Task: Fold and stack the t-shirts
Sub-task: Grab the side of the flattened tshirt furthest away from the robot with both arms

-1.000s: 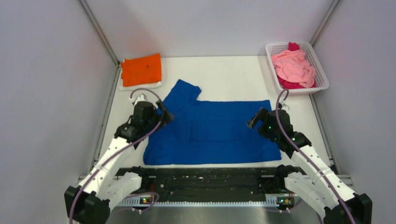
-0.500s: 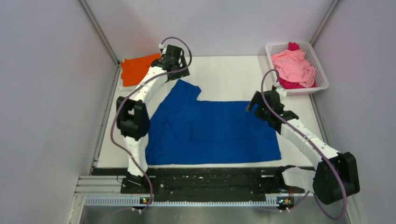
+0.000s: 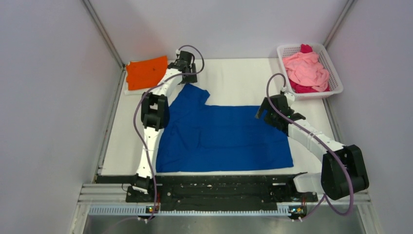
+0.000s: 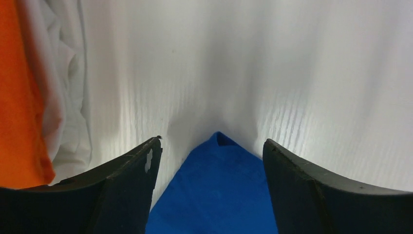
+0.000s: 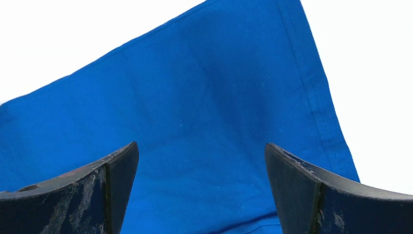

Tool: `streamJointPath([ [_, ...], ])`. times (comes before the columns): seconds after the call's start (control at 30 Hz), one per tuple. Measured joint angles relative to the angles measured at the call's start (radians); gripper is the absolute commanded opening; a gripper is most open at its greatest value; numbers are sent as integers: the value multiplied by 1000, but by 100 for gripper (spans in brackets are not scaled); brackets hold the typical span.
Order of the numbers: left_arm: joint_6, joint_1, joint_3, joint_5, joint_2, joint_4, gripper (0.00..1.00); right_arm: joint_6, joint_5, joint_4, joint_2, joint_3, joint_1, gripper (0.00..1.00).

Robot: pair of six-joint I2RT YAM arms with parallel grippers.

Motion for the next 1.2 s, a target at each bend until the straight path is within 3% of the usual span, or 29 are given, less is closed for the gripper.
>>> streamJointPath([
  [0.2,23,4,56,26,66,6,74,-3,-26,10,23,0,0,98],
  [0.47,42,-2,60,42,66,-32,50,-3,-37,15,23,0,-1,98],
  [0.57,54,-6,61,43,66,-40,36,-3,-37,16,23,0,-1,98],
  [0.7,75,-14,63,47,66,-47,0,-3,-36,15,23,0,-2,98],
  [0.97,93,-20,37,45,49,-40,0,-11,-10,-24,95,53,-73,95],
  [1.2,86,-34,-174,45,-95,-10,0,-60,89,-145,345,346,-110,89],
])
